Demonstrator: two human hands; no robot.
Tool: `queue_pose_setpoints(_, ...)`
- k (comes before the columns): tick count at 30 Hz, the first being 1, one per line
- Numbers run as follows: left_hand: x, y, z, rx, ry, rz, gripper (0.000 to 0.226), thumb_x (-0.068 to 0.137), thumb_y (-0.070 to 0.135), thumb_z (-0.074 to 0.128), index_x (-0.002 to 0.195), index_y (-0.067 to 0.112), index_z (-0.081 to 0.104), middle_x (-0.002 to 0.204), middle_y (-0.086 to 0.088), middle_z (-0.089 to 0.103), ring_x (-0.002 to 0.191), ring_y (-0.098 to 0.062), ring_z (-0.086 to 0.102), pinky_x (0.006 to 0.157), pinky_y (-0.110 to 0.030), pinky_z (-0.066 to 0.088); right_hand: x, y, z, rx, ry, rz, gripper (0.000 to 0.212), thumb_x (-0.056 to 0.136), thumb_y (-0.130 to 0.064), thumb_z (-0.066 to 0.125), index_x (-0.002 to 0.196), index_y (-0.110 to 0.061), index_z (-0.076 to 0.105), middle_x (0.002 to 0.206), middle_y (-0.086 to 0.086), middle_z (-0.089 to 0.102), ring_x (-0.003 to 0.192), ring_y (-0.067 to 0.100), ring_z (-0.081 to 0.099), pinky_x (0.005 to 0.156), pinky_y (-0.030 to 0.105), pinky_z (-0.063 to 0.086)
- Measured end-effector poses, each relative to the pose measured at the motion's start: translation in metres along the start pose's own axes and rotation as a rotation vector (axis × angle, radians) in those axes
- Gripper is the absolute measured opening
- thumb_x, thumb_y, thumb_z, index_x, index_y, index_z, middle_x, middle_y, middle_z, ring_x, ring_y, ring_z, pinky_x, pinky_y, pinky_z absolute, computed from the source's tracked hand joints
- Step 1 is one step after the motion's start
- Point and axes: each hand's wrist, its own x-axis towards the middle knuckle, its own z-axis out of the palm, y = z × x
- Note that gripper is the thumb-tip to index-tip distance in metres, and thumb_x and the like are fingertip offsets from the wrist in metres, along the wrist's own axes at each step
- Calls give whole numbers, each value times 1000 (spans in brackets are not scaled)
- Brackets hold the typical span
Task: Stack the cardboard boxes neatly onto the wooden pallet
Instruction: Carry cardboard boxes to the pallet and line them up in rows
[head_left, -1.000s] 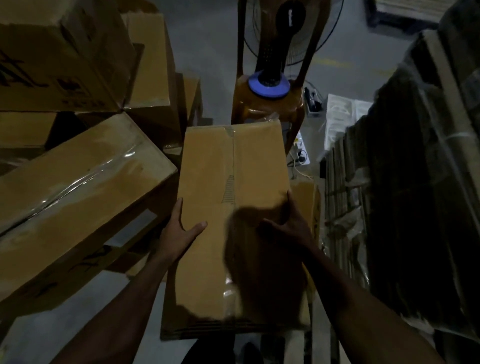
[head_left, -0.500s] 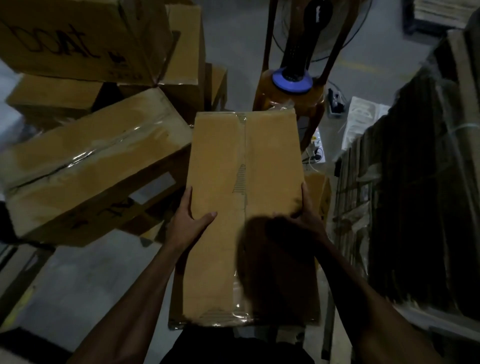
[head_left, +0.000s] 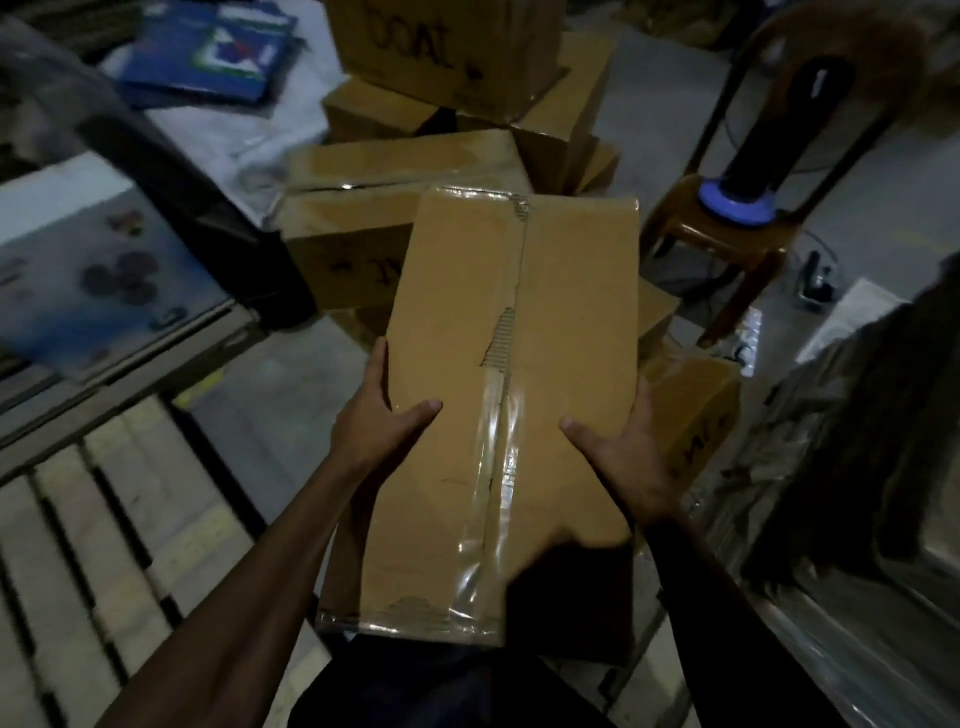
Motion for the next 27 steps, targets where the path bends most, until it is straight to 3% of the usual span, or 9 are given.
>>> queue_pose_setpoints(5, -80, -31, -49, -55, 151, -105, 107, 64, 70, 74, 150, 43, 16, 139, 9, 53, 118, -20, 58, 100, -48, 49, -46, -12, 39, 3, -146, -69, 107, 57, -62, 83, 142, -54, 19, 131, -10, 56, 117, 23, 58, 100, 54, 49)
queue_pose_setpoints(9, -147, -57, -86, -84, 288, -181, 97, 63, 68, 73, 143, 42, 26, 129, 11, 57, 111, -20, 61, 94, -46, 52, -76, -23, 83, -89, -275, -122, 112, 53, -68, 81, 144, -53, 17, 133, -6, 55, 119, 25, 57, 99, 55, 49)
queue_pose_setpoints(14, -252, -112, -131, -108, 494, -355, 109, 60, 75, 72, 148, 44, 17, 135, 8, 55, 115, -23, 60, 95, -50, 52, -132, -31, 158, -268, -431, -281, 109, 68, -58, 81, 152, -42, 13, 145, 0, 46, 129, 29, 48, 104, 56, 43)
queue_pose_setpoints(18, -348, -156, -163, -140, 645, -461, 113, 58, 76, 71, 150, 41, 16, 139, 6, 53, 118, -23, 58, 97, -50, 50, -203, -26, 219, -322, -594, -377, 107, 72, -55, 80, 152, -42, 11, 143, -1, 46, 126, 28, 49, 102, 54, 46)
queue_pose_setpoints(22, -449, -200, -192, -170, 767, -534, 115, 56, 76, 70, 151, 41, 15, 140, 5, 53, 118, -23, 58, 96, -50, 51, -289, -14, 273, -350, -715, -411, 113, 60, -67, 77, 149, -49, 10, 144, 0, 50, 125, 30, 54, 98, 57, 49)
queue_pose_setpoints(27, -575, -251, -232, -202, 896, -599, 108, 59, 75, 68, 148, 46, 15, 137, 8, 55, 115, -23, 60, 94, -49, 51, -404, 3, 343, -399, -809, -471, 114, 61, -67, 79, 149, -52, 9, 153, 1, 41, 133, 32, 47, 104, 58, 45)
